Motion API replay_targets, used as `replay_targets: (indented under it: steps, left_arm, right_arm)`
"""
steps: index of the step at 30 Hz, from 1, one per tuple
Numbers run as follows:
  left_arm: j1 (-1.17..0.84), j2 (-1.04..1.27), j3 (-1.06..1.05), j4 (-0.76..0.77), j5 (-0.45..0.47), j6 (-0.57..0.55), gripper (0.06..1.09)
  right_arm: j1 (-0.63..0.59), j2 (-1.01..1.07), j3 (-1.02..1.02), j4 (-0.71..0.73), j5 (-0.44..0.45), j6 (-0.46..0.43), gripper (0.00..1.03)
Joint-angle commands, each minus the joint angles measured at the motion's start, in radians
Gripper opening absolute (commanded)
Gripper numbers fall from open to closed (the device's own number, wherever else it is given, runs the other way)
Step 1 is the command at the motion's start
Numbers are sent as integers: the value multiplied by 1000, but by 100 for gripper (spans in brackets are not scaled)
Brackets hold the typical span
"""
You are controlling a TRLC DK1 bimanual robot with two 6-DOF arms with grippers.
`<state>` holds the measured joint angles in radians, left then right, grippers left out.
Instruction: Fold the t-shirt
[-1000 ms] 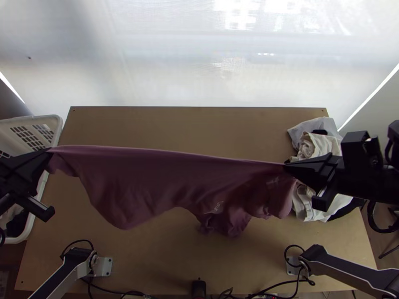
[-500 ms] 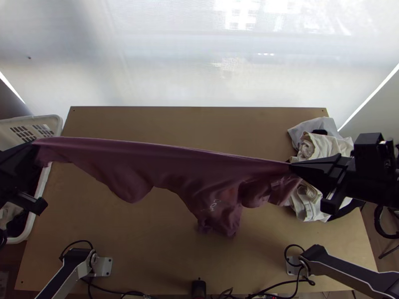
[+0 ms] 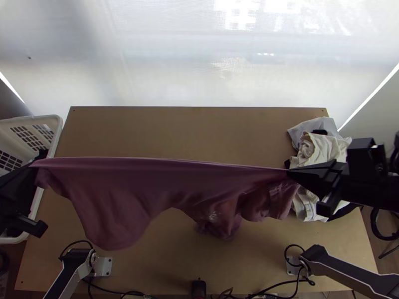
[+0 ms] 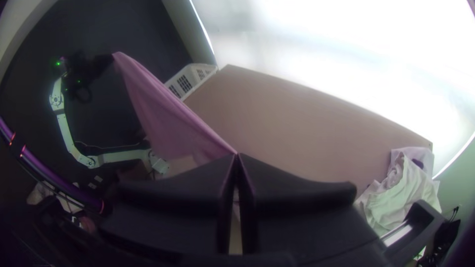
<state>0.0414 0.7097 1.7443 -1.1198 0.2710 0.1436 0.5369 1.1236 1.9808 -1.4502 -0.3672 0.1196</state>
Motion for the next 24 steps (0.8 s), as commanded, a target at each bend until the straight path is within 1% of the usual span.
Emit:
replay_targets:
  steps: [1, 3, 5, 7, 10, 12, 16, 18, 20, 22, 24]
  left_arm:
    - [-2, -41, -321, 2, 59, 7, 10]
    - [-25, -41, -470, 55, 60, 42, 10]
    - [-51, -32, -600, 167, 59, 51, 10]
    - [-60, 14, -681, 278, 53, 83, 10]
    - [-58, 168, -707, 417, 50, 93, 10]
    - [-54, 267, -710, 502, 50, 119, 10]
    - [-31, 442, -704, 693, 37, 156, 10]
    - [-31, 537, -692, 759, 13, 160, 10]
    - [-31, 626, -671, 838, -29, 137, 10]
    - [-31, 698, -632, 913, -76, 94, 10]
    - [-37, 761, -569, 922, -110, 68, 10]
  right_arm:
    - [3, 15, -249, 42, -38, -35, 3]
    - [-2, 56, -323, 68, -49, -74, 3]
    - [-15, 119, -364, 79, -55, -149, 3]
    - [-54, 179, -399, 157, -73, -178, 3]
    - [-135, 318, -389, 248, -102, -238, 3]
    - [-180, 427, -353, 258, -119, -298, 3]
    - [-226, 616, -257, 292, -134, -370, 3]
    - [-241, 679, -229, 329, -134, -390, 3]
    - [-261, 726, -215, 402, -125, -383, 3]
    - [-267, 777, -178, 470, -98, -350, 3]
    - [-267, 808, -115, 507, -68, -325, 3]
